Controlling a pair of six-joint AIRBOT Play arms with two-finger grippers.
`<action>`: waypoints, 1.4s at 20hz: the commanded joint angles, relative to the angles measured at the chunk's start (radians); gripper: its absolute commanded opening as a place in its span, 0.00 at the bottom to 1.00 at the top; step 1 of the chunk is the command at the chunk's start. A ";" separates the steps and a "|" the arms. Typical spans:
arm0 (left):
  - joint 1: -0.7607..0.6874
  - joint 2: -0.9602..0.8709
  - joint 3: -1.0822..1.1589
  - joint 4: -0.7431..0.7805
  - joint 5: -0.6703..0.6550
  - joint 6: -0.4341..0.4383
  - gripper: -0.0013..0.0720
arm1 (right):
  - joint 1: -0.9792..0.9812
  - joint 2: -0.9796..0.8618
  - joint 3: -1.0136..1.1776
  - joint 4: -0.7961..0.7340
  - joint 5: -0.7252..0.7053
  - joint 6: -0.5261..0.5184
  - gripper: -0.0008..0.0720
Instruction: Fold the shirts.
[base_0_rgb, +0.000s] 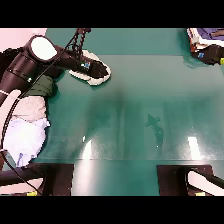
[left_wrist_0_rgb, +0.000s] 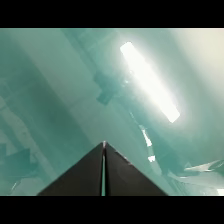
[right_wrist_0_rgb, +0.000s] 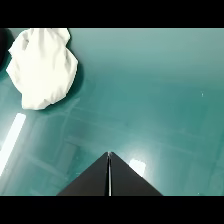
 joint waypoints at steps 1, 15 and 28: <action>0.000 0.000 0.001 0.000 0.000 0.000 0.05 | 0.001 0.000 0.000 0.000 0.000 0.000 0.03; 0.000 -0.002 0.001 -0.026 0.027 0.002 0.05 | 0.001 0.000 0.000 0.001 0.000 0.000 0.03; 0.110 -0.377 -0.002 0.315 0.224 -0.349 0.73 | 0.001 0.000 0.000 0.000 0.071 0.001 0.03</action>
